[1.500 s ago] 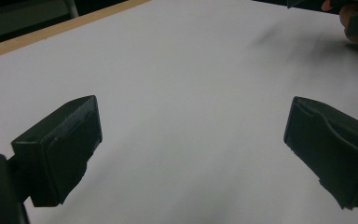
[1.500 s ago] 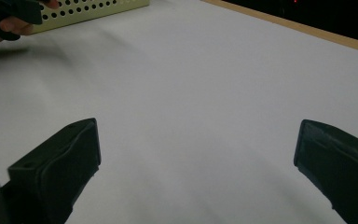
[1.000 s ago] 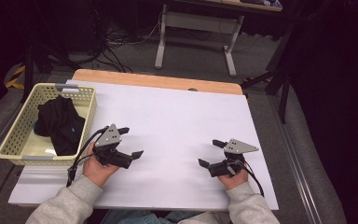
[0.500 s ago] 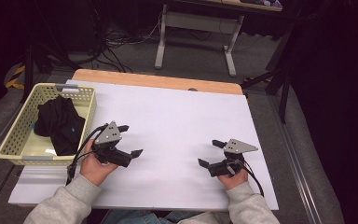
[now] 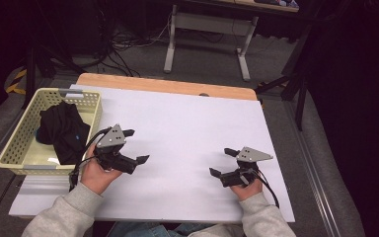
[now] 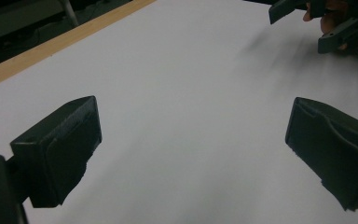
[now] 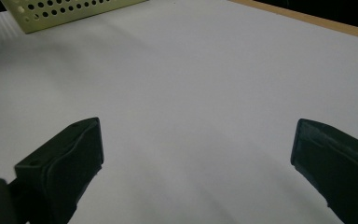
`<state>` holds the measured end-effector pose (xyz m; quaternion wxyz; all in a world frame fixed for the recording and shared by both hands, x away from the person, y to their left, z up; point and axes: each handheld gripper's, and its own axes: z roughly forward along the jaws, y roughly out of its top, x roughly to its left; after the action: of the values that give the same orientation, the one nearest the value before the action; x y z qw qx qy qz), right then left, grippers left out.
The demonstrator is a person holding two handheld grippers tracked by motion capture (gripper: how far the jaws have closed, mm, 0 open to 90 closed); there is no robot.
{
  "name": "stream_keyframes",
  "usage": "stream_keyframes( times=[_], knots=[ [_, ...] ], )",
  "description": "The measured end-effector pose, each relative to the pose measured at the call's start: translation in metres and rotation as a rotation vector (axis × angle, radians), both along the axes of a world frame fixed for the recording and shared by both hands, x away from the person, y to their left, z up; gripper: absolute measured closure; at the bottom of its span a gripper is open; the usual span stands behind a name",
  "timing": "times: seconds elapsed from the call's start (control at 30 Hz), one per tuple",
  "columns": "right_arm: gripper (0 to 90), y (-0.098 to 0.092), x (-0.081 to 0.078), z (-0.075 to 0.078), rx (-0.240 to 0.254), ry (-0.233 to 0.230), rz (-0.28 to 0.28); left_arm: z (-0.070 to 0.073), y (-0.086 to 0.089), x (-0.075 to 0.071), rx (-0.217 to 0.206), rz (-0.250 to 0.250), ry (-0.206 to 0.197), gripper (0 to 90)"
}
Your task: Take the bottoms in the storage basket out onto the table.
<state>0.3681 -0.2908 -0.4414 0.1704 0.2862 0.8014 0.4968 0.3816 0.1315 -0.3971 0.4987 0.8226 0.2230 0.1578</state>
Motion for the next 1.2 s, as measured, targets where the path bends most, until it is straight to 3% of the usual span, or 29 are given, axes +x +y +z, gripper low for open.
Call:
stream_keyframes(
  times=[0.27,0.43,0.7,1.2],
  knots=[
    [2.8,0.0,0.0,0.0,-0.004,-0.002,-0.001,0.006,0.004,0.002,0.032,-0.003,0.0,4.4],
    [2.8,0.001,0.0,0.0,-0.006,-0.001,0.0,0.012,0.013,0.005,0.034,0.012,0.009,4.4],
    [2.8,0.001,0.001,-0.001,-0.009,-0.001,0.001,0.022,0.027,0.007,0.075,0.035,0.001,4.4],
    [2.6,0.002,0.002,-0.002,-0.007,0.001,0.006,0.041,0.048,0.014,0.08,0.062,0.0,4.6]
  ],
)
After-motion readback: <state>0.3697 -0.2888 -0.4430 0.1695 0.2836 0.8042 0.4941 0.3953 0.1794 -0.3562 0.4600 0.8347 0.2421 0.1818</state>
